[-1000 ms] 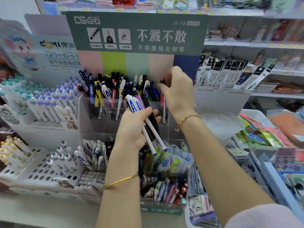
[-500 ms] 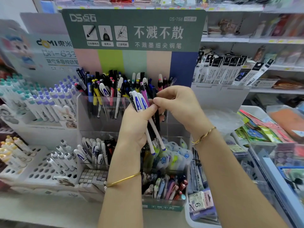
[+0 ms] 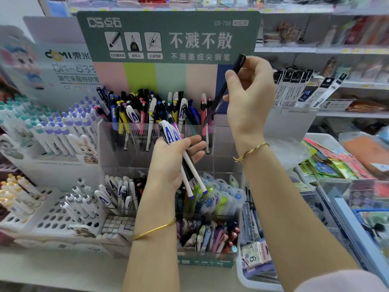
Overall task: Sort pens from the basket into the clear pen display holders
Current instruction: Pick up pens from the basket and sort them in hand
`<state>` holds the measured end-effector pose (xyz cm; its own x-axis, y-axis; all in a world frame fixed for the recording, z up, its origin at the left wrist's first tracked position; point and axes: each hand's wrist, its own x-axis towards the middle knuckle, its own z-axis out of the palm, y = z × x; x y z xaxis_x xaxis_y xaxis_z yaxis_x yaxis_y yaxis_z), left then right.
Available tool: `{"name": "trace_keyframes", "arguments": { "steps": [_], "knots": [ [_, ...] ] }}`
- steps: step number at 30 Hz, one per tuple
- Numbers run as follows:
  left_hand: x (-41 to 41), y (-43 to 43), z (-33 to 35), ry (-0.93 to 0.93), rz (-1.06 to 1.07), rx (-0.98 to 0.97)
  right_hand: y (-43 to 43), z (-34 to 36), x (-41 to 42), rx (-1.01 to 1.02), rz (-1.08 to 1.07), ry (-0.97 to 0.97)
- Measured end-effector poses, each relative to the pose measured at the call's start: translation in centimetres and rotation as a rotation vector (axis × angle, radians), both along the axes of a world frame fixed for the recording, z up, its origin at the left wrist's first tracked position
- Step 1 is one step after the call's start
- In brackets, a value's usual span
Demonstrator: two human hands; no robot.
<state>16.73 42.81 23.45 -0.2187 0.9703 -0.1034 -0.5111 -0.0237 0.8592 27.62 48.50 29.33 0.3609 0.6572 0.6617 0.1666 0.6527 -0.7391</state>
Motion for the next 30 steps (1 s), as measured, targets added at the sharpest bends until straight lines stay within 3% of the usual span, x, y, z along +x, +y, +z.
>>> {"name": "trace_keyframes", "arguments": {
  "steps": [4, 19, 23, 27, 30],
  "knots": [
    [-0.1, 0.2, -0.2, 0.017, 0.019, 0.007, 0.7, -0.8, -0.6, 0.038, -0.055, -0.114],
    [-0.7, 0.8, -0.4, 0.033, 0.026, 0.011, 1.0, -0.7, -1.2, 0.218, -0.202, -0.115],
    [-0.6, 0.8, -0.4, 0.025, 0.024, 0.035, 1.6, -2.0, -1.4, -0.036, -0.122, -0.367],
    [-0.7, 0.9, -0.5, 0.041, 0.016, 0.047, 2.1, -3.1, -0.9, -0.326, -0.214, -0.666],
    [-0.7, 0.9, -0.4, 0.049, 0.000, 0.061, 1.9, -3.2, -0.6, -0.448, -0.259, -0.784]
  ]
}}
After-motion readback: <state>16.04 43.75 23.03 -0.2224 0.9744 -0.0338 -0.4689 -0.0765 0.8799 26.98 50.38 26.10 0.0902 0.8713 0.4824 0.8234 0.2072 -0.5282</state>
